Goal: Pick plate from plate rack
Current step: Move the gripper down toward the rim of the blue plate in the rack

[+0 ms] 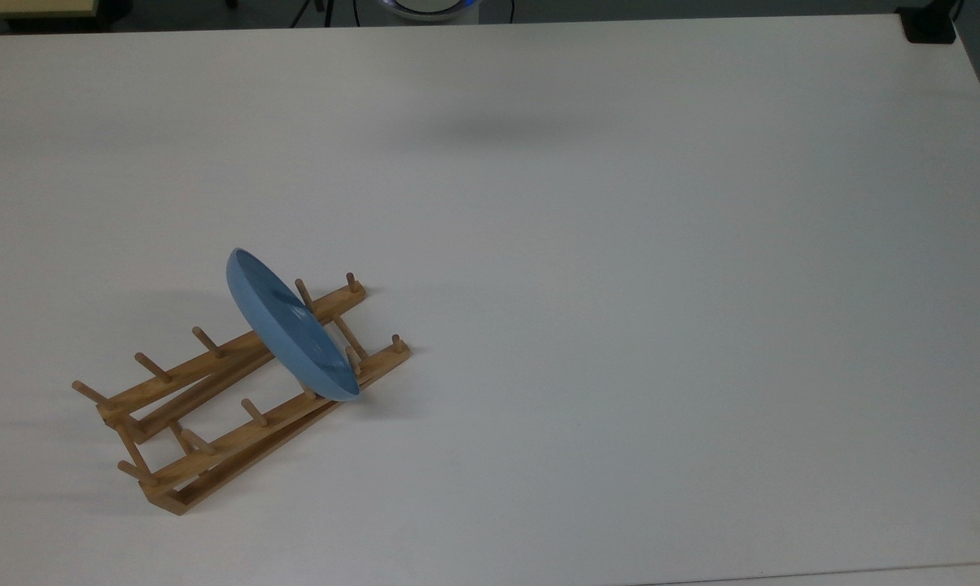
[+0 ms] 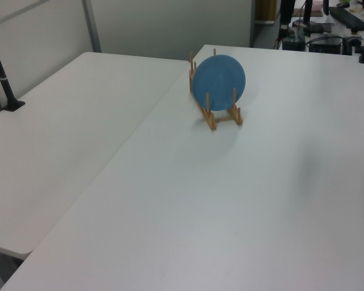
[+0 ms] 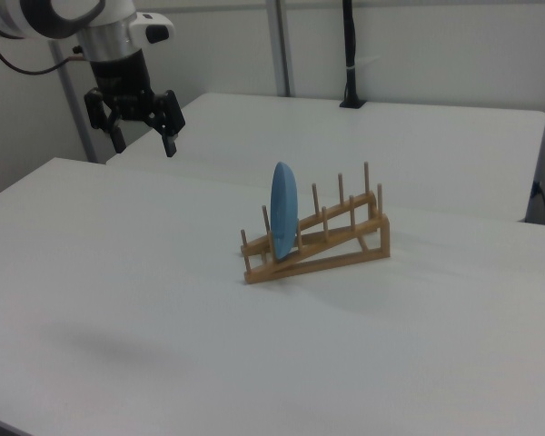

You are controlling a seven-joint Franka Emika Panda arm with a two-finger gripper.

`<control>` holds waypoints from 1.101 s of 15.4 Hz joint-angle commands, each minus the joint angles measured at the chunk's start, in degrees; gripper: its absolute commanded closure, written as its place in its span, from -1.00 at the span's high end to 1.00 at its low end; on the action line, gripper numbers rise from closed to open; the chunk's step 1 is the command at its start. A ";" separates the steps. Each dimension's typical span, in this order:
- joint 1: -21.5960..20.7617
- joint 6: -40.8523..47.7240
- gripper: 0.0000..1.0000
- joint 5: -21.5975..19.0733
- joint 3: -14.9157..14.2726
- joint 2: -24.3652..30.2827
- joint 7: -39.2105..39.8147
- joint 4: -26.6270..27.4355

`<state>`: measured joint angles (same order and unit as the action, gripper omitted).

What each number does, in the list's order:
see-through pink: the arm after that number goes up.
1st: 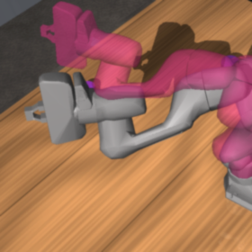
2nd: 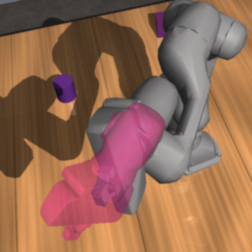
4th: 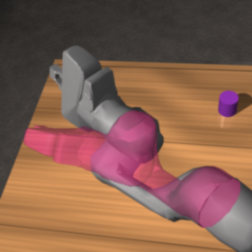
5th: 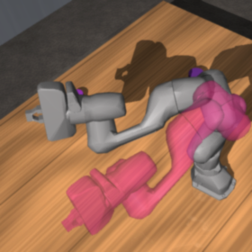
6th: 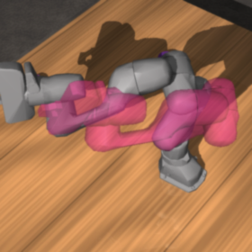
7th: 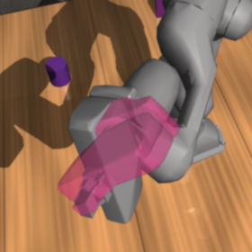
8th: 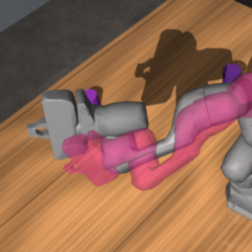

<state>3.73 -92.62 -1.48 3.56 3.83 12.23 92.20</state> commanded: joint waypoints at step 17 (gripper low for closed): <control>1.01 -39.99 1.00 7.80 -6.47 -16.91 -11.35 0.87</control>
<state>5.15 -128.31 2.87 -2.72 -10.52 5.35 93.03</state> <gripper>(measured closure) 0.000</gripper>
